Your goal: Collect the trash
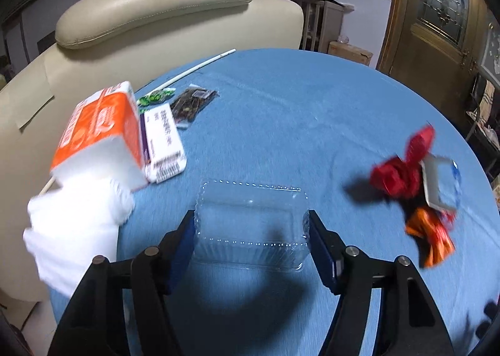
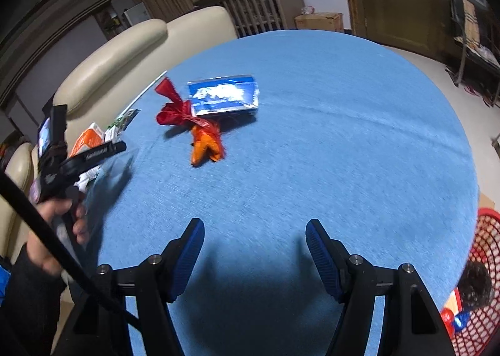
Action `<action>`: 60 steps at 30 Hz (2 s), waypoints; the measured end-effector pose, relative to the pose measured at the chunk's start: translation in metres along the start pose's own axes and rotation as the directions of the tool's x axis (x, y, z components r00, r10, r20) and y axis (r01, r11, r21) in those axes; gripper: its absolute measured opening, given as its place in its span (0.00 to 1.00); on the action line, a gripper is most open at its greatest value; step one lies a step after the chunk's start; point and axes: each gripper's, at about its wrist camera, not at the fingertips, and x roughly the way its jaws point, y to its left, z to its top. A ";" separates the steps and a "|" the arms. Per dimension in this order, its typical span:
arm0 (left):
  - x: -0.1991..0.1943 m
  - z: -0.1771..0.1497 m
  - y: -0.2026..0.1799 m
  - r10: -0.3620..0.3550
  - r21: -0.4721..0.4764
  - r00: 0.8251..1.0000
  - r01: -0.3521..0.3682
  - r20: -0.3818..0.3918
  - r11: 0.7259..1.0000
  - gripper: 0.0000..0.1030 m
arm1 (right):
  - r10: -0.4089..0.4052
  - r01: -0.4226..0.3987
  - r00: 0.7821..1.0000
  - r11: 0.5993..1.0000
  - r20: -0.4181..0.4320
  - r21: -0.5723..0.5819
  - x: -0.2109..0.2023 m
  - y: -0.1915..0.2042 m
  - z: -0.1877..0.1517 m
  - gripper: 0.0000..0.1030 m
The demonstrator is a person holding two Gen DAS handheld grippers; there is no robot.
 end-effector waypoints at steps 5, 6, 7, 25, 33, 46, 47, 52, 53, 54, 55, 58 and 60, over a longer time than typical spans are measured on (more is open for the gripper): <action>-0.014 -0.023 0.001 -0.019 -0.009 1.000 0.019 -0.018 1.000 0.67 | 0.024 -0.023 1.000 0.998 0.006 -0.064 0.019 0.023 0.018 0.69; -0.015 -0.027 0.001 -0.020 -0.004 1.000 0.020 -0.021 1.000 0.67 | 0.030 -0.029 0.999 0.996 0.013 -0.080 0.025 0.028 0.024 0.69; -0.016 -0.030 0.000 -0.019 -0.001 1.000 0.019 -0.021 1.000 0.67 | 0.037 -0.036 0.999 0.995 0.015 -0.091 0.032 0.032 0.030 0.69; -0.020 -0.038 0.002 -0.043 -0.006 0.999 0.043 -0.029 0.999 0.67 | -0.023 0.010 0.998 0.978 -0.061 -0.210 0.106 0.070 0.074 0.33; -0.039 -0.045 -0.018 -0.082 0.038 0.997 0.082 -0.004 0.996 0.67 | 0.011 -0.018 0.999 0.988 -0.047 -0.150 0.054 0.048 0.028 0.33; -0.074 -0.074 -0.047 -0.113 0.112 0.994 0.112 0.007 0.987 0.67 | 0.038 -0.039 0.999 0.996 -0.017 -0.082 -0.004 0.023 -0.025 0.33; -0.075 -0.076 -0.048 -0.108 0.116 0.994 0.107 0.007 0.988 0.67 | 0.043 -0.044 0.999 0.996 -0.015 -0.080 -0.008 0.021 -0.027 0.33; -0.085 -0.083 -0.044 -0.077 0.117 0.997 0.075 0.014 0.990 0.67 | 0.069 -0.069 0.998 0.995 -0.012 -0.078 -0.016 0.020 -0.036 0.33; -0.088 -0.083 -0.042 -0.066 0.114 0.998 0.064 0.019 0.991 0.67 | 0.073 -0.074 0.997 0.994 -0.013 -0.079 -0.015 0.021 -0.037 0.33; -0.089 -0.084 -0.041 -0.058 0.112 0.998 0.055 0.022 0.992 0.67 | 0.079 -0.080 0.997 0.994 -0.015 -0.080 -0.015 0.021 -0.039 0.33; -0.091 -0.084 -0.040 -0.052 0.110 0.998 0.049 0.024 0.993 0.67 | 0.085 -0.086 0.996 0.993 -0.018 -0.082 -0.016 0.022 -0.041 0.33; -0.093 -0.085 -0.037 -0.041 0.108 0.999 0.039 0.022 0.993 0.67 | 0.104 -0.105 0.994 0.991 -0.024 -0.085 -0.019 0.023 -0.046 0.33; -0.096 -0.086 -0.035 -0.035 0.108 0.999 0.032 0.024 0.994 0.67 | 0.114 -0.116 0.993 0.989 -0.025 -0.091 -0.020 0.025 -0.048 0.33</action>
